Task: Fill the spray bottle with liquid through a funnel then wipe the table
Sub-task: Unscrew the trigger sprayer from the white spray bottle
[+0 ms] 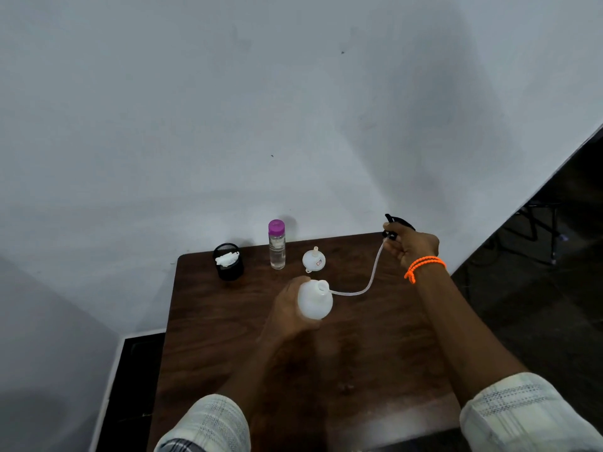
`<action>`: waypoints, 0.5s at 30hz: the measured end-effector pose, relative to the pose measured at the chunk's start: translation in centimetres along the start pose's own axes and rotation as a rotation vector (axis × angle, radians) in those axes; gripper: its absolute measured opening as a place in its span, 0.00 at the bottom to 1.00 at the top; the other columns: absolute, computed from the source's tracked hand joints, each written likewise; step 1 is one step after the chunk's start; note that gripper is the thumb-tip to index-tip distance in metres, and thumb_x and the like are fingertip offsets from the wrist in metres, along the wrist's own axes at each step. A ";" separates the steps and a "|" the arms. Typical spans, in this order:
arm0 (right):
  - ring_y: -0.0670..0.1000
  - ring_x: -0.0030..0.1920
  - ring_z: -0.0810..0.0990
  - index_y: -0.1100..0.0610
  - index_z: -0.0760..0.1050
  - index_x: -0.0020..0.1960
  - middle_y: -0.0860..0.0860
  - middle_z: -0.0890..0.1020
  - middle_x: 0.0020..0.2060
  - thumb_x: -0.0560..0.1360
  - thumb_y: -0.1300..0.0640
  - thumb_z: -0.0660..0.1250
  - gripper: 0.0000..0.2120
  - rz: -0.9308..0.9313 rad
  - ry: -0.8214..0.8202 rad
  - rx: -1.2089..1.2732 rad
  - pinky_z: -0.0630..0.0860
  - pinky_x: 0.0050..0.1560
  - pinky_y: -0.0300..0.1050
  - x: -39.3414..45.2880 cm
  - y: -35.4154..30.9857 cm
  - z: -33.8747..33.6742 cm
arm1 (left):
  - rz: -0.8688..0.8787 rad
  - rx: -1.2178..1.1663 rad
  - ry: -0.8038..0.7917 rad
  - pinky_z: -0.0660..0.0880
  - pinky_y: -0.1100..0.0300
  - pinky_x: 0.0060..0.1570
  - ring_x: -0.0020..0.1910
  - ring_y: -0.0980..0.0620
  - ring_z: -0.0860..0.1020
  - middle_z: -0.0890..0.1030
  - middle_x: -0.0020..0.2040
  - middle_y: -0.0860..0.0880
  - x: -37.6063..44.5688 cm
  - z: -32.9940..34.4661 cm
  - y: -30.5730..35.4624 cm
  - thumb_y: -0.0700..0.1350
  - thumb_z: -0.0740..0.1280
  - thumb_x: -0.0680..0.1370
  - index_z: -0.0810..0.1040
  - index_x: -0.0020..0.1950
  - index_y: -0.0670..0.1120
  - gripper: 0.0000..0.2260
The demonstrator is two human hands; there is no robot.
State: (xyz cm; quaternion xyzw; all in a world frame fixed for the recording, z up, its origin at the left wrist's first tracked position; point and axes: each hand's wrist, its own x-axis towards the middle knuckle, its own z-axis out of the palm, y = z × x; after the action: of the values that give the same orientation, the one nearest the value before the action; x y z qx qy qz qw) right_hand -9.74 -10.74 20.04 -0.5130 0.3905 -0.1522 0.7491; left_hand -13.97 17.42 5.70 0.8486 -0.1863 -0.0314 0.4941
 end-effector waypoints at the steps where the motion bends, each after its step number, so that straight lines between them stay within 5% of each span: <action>1: 0.57 0.36 0.86 0.73 0.77 0.60 0.64 0.86 0.47 0.63 0.68 0.81 0.28 0.006 0.000 -0.008 0.81 0.29 0.45 0.0 0.0 -0.1 | -0.001 -0.004 0.001 0.69 0.72 0.58 0.63 0.59 0.75 0.75 0.63 0.62 -0.1 0.0 0.0 0.50 0.84 0.58 0.69 0.66 0.63 0.41; 6: 0.54 0.36 0.83 0.68 0.79 0.46 0.62 0.84 0.46 0.68 0.69 0.79 0.11 0.064 -0.017 -0.061 0.81 0.26 0.42 -0.6 0.4 -0.6 | -0.013 -0.007 0.010 0.66 0.78 0.56 0.63 0.66 0.72 0.73 0.63 0.65 -0.4 -0.3 0.0 0.50 0.84 0.58 0.68 0.66 0.62 0.41; 15: 0.53 0.35 0.83 0.67 0.80 0.44 0.60 0.83 0.41 0.69 0.68 0.78 0.09 0.102 -0.004 -0.108 0.83 0.28 0.43 -0.8 0.7 -1.2 | -0.034 0.012 0.038 0.66 0.76 0.60 0.65 0.61 0.72 0.74 0.67 0.57 -0.7 -0.8 -0.8 0.49 0.82 0.59 0.70 0.71 0.53 0.43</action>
State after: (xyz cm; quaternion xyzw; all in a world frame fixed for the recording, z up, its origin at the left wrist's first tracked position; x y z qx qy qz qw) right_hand -11.27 -10.70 19.57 -0.5324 0.4223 -0.0914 0.7279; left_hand -14.19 18.68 5.28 0.8551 -0.1627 -0.0223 0.4918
